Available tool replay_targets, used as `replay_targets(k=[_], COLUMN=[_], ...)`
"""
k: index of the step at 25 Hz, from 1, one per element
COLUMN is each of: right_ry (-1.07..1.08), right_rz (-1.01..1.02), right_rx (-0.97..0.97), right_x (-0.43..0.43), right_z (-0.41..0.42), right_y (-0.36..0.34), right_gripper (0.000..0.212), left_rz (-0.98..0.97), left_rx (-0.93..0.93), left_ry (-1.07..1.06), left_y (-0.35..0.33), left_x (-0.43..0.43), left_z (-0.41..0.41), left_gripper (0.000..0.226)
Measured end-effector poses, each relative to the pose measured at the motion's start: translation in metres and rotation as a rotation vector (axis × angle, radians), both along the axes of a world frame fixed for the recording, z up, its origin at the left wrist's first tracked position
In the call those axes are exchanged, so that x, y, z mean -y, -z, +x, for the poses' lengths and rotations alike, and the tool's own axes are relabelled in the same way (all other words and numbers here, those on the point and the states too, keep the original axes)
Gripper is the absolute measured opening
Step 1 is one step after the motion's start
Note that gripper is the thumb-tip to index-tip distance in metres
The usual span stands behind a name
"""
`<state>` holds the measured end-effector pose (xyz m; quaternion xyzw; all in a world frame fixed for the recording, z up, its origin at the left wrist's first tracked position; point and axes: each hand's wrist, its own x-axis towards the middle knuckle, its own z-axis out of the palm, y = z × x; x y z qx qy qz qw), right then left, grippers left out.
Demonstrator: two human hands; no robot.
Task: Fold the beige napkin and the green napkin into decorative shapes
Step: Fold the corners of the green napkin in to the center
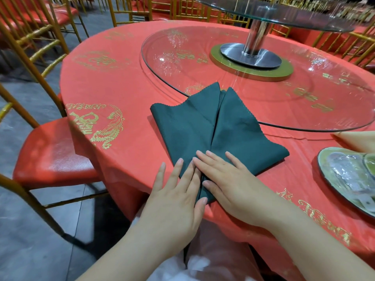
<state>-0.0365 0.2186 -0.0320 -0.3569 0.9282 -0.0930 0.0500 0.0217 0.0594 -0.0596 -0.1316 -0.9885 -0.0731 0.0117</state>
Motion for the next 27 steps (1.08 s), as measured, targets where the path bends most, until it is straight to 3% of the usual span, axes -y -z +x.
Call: replay_targets(k=[5,7,10,15,18,22,27], right_ry=[0.016,0.015,0.015,0.011,0.004,0.010,-0.093], right_rz=[0.092,0.104,0.100,0.068,0.073,-0.035,-0.060], right_rx=[0.019,0.008,-0.021,-0.030,-0.034,0.035,-0.068], right_x=[-0.003,-0.003,-0.003,-0.004,-0.005,-0.006,0.000], right_z=[-0.002,-0.002,-0.002,-0.003,-0.004,0.001,0.018], right_y=[0.005,0.005,0.009,0.013,0.014,0.005,0.006], right_gripper=[0.080,0.079,0.082,0.082,0.084,0.073,0.059], left_rz=[0.136,0.145,-0.049,-0.150,-0.164,-0.158,-0.220], left_rx=[-0.028,-0.079,0.055,0.278,0.335,0.351,0.310], left_ry=[-0.013,0.005,0.046,-0.053,-0.096,-0.103,-0.087], left_y=[-0.033,-0.036,-0.027,-0.026,-0.028,-0.029,-0.037], left_x=[0.015,0.026,0.045,0.066,0.069,0.070,0.067], left_z=[-0.022,-0.050,-0.091,-0.124,-0.130,-0.132,-0.135], left_gripper=[0.089,0.080,0.064,0.113,0.126,0.127,0.114])
